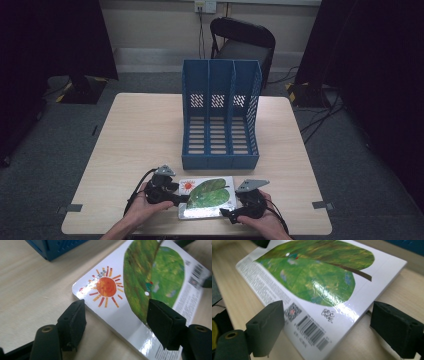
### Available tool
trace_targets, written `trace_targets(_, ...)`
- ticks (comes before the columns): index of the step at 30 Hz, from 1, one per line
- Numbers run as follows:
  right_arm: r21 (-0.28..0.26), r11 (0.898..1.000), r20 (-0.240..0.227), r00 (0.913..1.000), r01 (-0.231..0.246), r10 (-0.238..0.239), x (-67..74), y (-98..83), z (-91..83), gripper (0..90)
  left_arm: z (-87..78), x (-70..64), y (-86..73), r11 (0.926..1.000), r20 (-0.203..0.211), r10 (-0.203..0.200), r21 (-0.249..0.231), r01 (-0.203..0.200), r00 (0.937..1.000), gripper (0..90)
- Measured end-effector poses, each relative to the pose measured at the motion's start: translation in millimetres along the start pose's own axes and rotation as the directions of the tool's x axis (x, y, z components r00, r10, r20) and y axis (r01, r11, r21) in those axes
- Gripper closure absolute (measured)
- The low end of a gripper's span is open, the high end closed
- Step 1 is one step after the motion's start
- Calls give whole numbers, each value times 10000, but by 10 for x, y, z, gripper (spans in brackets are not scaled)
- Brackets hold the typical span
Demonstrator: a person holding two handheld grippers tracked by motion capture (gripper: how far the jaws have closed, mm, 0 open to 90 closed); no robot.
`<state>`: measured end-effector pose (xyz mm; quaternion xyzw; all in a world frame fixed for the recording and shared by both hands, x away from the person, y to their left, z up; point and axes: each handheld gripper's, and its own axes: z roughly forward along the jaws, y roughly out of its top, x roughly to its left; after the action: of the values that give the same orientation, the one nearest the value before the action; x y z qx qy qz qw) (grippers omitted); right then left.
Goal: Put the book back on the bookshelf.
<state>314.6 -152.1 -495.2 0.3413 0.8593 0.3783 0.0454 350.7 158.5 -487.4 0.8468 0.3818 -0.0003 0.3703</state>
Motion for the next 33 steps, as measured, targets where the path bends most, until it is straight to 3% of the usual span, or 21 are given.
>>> trace_targets(3, 192, 9998, -302, 9995, 70, -64, 15, -4, -20, 120, 30, -20, 20, 10000, -241, 6, -53, -7, 9997, 284)
trace_targets(6, 287, 9996, -472, 9989, 73, -59, 18, -3, -31, 126, 65, 2, 46, 9989, -530, 439, -162, -448, 9976, 287)
trace_targets(7, 303, 9995, -518, 9986, 108, -93, 20, -3, -33, 132, 69, 8, 57, 9993, -507, 326, -155, -334, 9982, 291)
trace_targets(9, 298, 9995, -480, 9988, 113, -99, 20, -1, -31, 133, 72, 20, 85, 9997, -385, 250, -5, -250, 9989, 277)
trace_targets(11, 243, 9996, -427, 9990, 107, -96, 0, 7, -20, 141, 84, 32, 100, 9987, -470, 511, 33, -510, 9976, 281)
trace_targets(14, 141, 9999, -263, 9996, -45, 48, -43, 38, 0, 152, 112, 19, 93, 9979, -772, 597, -192, -614, 9952, 265)
trace_targets(16, 127, 9999, -203, 9998, -37, 39, -52, 45, 10, 147, 143, 10, 44, 9954, -923, 435, -815, -511, 9948, 235)
trace_targets(20, 96, 10000, -154, 9999, -13, 14, -48, 45, 14, 144, 153, -17, 43, 9963, -726, 292, -782, -348, 9969, 171)
trace_targets(22, 89, 10000, -138, 9999, -25, 26, -47, 46, 16, 144, 158, -10, 38, 9953, -566, 5, -971, -60, 9984, 160)
trace_targets(23, 88, 10000, -134, 9999, -22, 23, -46, 46, 16, 142, 155, 5, 42, 9929, -378, -457, -1112, 413, 9982, 153)
trace_targets(24, 63, 10000, -121, 9999, 5, -4, -44, 43, 19, 139, 151, 25, 43, 9883, -185, -888, -1265, 857, 9959, 154)
trace_targets(26, 38, 10000, -123, 9999, -8, 8, -45, 40, 20, 137, 131, 60, 43, 9822, 15, -1325, -1343, 1315, 9912, 171)
trace_targets(29, 61, 10000, -149, 9999, 28, -27, -48, 42, 21, 129, 99, 123, 37, 9756, 277, -1692, -1373, 1714, 9852, 258)
trace_targets(31, 56, 10000, -146, 9999, 40, -39, -48, 42, 22, 129, 80, 149, 33, 9669, 508, -2009, -1500, 2064, 9783, 280)
trace_targets(33, 9, 10000, -117, 9999, 47, -47, -41, 39, 26, 124, 60, 156, 38, 9662, 552, -2014, -1530, 2076, 9779, 290)
